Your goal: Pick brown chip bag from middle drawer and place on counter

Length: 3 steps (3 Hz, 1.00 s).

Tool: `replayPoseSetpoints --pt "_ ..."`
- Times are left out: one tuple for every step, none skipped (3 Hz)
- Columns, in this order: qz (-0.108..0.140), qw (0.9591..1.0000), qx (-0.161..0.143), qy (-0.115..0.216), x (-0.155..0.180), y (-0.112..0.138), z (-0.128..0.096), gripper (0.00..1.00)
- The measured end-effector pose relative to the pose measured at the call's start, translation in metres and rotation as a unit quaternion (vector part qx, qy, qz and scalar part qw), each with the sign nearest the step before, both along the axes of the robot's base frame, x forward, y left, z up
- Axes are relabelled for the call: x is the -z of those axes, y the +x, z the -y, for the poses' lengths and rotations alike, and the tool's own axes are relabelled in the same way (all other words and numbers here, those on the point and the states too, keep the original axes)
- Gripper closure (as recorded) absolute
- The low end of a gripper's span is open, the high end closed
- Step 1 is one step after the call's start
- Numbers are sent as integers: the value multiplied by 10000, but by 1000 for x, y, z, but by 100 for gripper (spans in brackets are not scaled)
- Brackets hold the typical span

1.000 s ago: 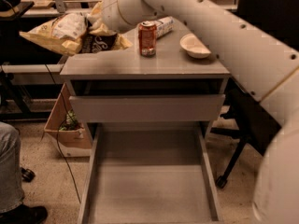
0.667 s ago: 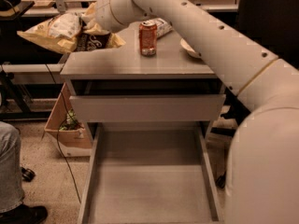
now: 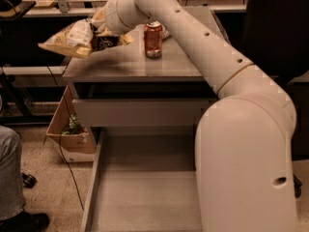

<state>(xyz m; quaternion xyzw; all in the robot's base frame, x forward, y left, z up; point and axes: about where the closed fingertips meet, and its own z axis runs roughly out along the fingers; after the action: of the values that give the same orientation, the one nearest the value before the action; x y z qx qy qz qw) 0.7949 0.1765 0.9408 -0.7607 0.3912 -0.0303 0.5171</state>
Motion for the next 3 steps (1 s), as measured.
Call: replayPoseSetpoints --pt "336 9988 -260 -226 14 16 8 100" --pt "541 9960 -526 -487 26 27 21 81" --pt "700 9918 -751 -767 28 31 32 58"
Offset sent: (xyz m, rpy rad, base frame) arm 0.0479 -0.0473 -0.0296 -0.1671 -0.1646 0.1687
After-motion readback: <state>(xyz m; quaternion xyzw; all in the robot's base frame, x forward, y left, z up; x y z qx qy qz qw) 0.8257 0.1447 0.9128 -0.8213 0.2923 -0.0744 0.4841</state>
